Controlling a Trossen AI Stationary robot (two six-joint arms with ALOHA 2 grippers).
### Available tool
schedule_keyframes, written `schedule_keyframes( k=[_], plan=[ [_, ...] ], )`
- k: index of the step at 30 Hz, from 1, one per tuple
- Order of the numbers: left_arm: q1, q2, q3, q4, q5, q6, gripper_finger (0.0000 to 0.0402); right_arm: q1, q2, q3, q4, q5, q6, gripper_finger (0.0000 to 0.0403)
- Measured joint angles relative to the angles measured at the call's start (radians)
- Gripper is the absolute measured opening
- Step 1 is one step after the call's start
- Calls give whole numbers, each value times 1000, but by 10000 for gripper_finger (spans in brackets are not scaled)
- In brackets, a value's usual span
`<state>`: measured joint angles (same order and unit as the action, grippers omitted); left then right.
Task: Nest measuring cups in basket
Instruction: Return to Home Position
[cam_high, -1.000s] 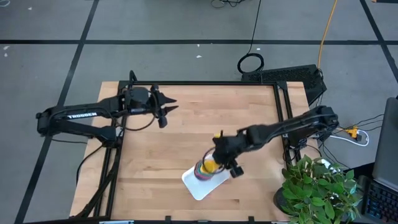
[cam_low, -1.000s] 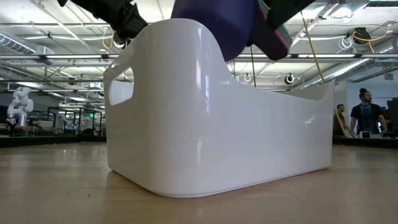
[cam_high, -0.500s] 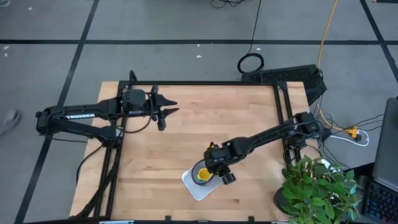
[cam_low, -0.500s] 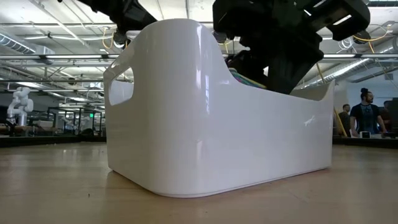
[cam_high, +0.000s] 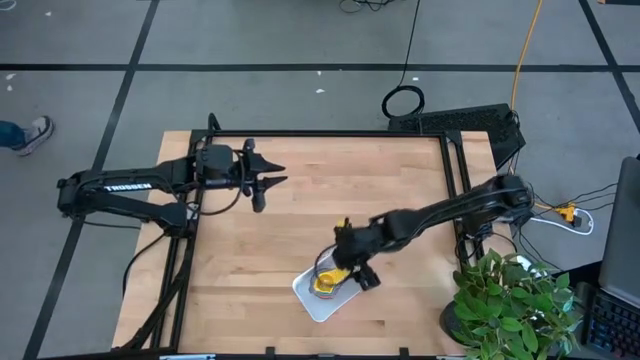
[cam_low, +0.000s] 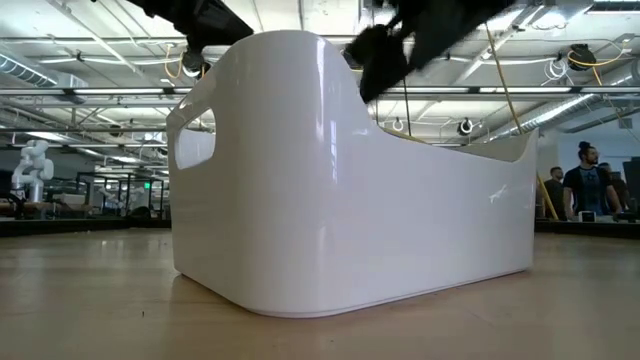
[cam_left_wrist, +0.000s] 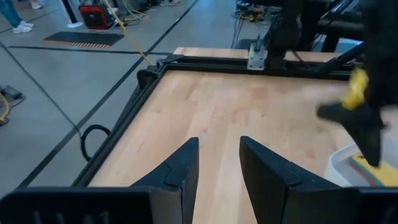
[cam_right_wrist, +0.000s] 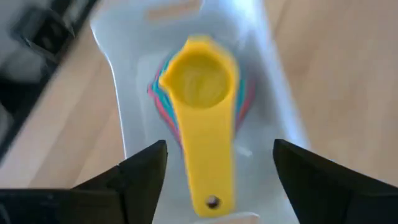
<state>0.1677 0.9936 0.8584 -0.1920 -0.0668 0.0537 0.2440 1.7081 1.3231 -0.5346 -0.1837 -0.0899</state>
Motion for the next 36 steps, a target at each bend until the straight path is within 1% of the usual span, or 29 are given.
schedule_keyframes(
  k=[3,6,8,13,17,19,22,24,28,31,33,36],
  plan=[
    [0,-36,0,0,26,-1,120,-36,-112,-4,-15,4,0,281],
    [0,-107,0,-25,33,-6,120,-96,-279,-57,15,4,0,263],
    [-5,-171,1,-53,48,-14,120,-143,-419,-130,82,4,-2,247],
    [-45,-349,0,-127,58,-23,112,-261,-818,-398,325,14,-39,203],
    [-72,-448,-48,-71,58,-4,76,-325,-1111,-605,520,42,-64,161],
    [-77,-486,-95,-46,59,-6,50,-349,-1233,-686,573,57,-78,134],
    [-83,-532,-193,27,58,-16,11,-377,-1392,-777,576,57,-81,90],
    [-85,-550,-274,114,59,-28,7,-389,-1483,-824,576,58,-80,61],
    [-85,-558,-429,298,58,-40,15,-396,-1633,-890,563,57,-80,11],
    [-84,-556,-540,456,58,-61,7,-396,-1708,-936,560,56,-78,6],
    [-83,-556,-610,546,58,-74,4,-396,-1705,-944,552,52,-75,11],
    [-77,-556,-710,674,56,-121,11,-396,-1680,-957,527,52,-72,11]
  ],
)
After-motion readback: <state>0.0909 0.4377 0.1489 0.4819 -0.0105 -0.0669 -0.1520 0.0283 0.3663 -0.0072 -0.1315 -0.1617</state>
